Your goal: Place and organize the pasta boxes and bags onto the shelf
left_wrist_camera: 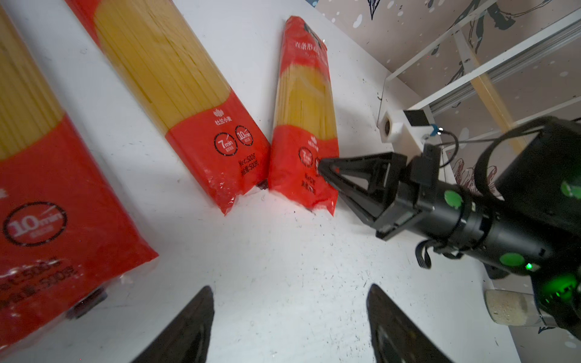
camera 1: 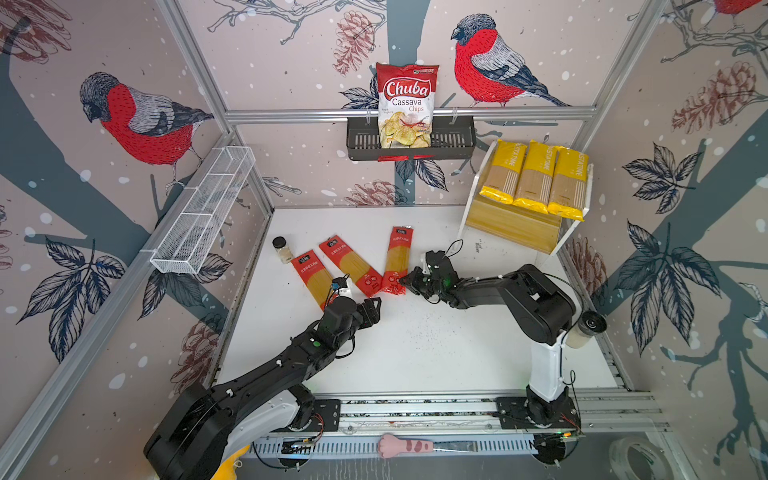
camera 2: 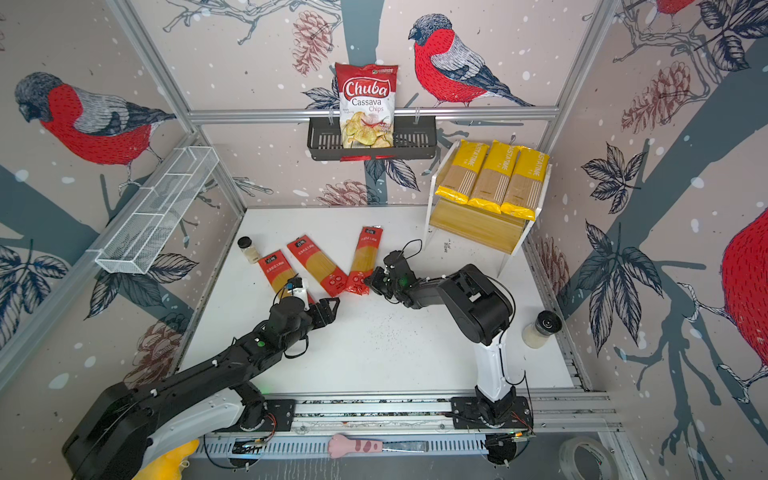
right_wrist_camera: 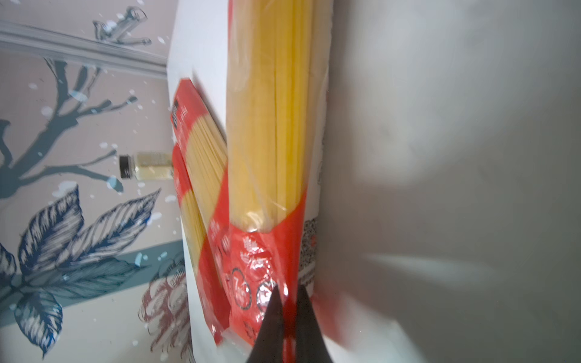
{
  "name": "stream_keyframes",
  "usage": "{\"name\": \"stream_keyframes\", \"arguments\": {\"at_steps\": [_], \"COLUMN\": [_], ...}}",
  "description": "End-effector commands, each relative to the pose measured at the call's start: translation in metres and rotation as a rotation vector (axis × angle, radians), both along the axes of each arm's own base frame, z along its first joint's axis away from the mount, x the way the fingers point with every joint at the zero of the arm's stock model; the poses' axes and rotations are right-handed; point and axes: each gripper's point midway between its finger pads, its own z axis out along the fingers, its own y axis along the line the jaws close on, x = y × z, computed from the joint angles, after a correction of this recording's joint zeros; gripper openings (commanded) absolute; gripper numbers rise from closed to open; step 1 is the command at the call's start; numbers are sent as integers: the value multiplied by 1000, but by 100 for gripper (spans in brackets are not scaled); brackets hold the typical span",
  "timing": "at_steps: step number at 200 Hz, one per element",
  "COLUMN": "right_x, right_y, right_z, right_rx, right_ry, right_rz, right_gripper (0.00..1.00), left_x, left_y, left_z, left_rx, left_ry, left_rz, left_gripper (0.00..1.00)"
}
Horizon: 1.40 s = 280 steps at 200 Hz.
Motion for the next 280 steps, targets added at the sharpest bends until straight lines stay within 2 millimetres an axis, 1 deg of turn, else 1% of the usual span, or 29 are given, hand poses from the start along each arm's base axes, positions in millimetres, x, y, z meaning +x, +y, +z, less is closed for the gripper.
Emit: {"name": "stream_keyframes", "arguments": {"at_steps": [1, 7, 19, 43, 58, 69, 83, 103, 111, 125, 156, 164, 173, 193, 216, 227, 257, 280], "right_x": [-35, -47, -69, -106, -122, -126, -120, -97, -87, -71, -48, -43, -39, -35, -32, -32, -31, -31], "right_y": [-8, -14, -24, -39, -45, -51, -60, -78, -86, -91, -80, -75, -71, -62, -55, -52, -49, -44], "right_z": [0, -5, -9, -12, -12, -11, -4, 7, 10, 15, 16, 15, 14, 13, 6, 2, -8, -15], "right_rx": [-23, -48, -88, -132, -154, -163, -183, -207, -209, -196, -176, -163, -153, -115, -108, -103, -90, -87], "right_ry": [12, 24, 38, 60, 71, 72, 46, 4, -6, -24, -41, -44, -40, -41, -31, -20, -4, 4], "right_rz": [79, 92, 110, 136, 155, 161, 147, 94, 66, 37, 28, 30, 26, 28, 31, 34, 36, 45], "right_gripper": [8, 8, 8, 9, 10, 13, 20, 33, 35, 36, 37, 39, 43, 47, 49, 49, 50, 50], "left_x": [2, 3, 3, 4, 5, 5, 5, 4, 4, 3, 11, 13, 15, 18, 21, 22, 29, 29], "left_y": [5, 6, 4, -5, -11, -16, -21, -27, -29, -33, -48, -54, -60, -74, -87, -89, -87, -88], "left_z": [2, 2, 1, 0, -2, -4, -5, -8, -8, -13, -19, -19, -21, -30, -41, -46, -57, -65], "left_rx": [36, 39, 39, 13, -8, -22, -34, -39, -42, -37, -9, -9, -10, 3, -3, -1, 22, 26], "left_ry": [-18, -20, -21, -13, -2, 4, 10, 22, 23, 32, 41, 47, 63, 103, 142, 154, 169, 184], "left_rz": [12, 14, 10, -19, -38, -55, -72, -99, -111, -133, -193, -218, -240, -302, -352, -360, -347, -350], "left_gripper": [76, 76, 76, 76, 76, 76, 75, 75, 75, 75, 74, 73, 72, 69, 65, 64, 62, 58]}}
